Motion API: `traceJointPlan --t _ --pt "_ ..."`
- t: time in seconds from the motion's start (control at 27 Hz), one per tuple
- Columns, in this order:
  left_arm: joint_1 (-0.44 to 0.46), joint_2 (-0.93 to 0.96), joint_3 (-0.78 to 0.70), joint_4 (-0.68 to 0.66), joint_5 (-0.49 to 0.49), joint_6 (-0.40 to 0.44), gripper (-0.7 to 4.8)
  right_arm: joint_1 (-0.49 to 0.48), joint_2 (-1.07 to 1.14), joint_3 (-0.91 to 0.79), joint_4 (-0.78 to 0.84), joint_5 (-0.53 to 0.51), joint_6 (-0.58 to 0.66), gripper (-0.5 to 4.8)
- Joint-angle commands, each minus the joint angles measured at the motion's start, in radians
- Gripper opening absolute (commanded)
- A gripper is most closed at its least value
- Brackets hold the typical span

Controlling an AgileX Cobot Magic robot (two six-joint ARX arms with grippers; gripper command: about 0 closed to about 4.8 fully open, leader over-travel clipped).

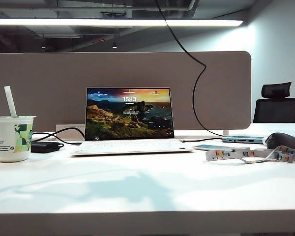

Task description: Pick up the black phone, pick up the charger plug, insert the charger plug into the phone's charging port, and finally place the connected phone back on the desk.

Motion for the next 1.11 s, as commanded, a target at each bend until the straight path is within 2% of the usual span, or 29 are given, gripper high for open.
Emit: traceJointPlan --t 0.04,0.67,1.11 --pt "0.0 -0.006 0.01 0.048 -0.002 -0.011 -0.06 0.014 -0.005 0.004 -0.079 0.029 -0.072 -0.08" --pt "0.0 -0.006 0.01 0.052 -0.002 -0.011 -0.06 0.004 -0.025 0.005 -0.108 0.018 -0.11 -0.07" --pt "0.0 -0.006 0.01 0.052 0.036 -0.011 -0.06 0.002 -0.033 0.005 -0.141 0.023 -0.111 -0.07"
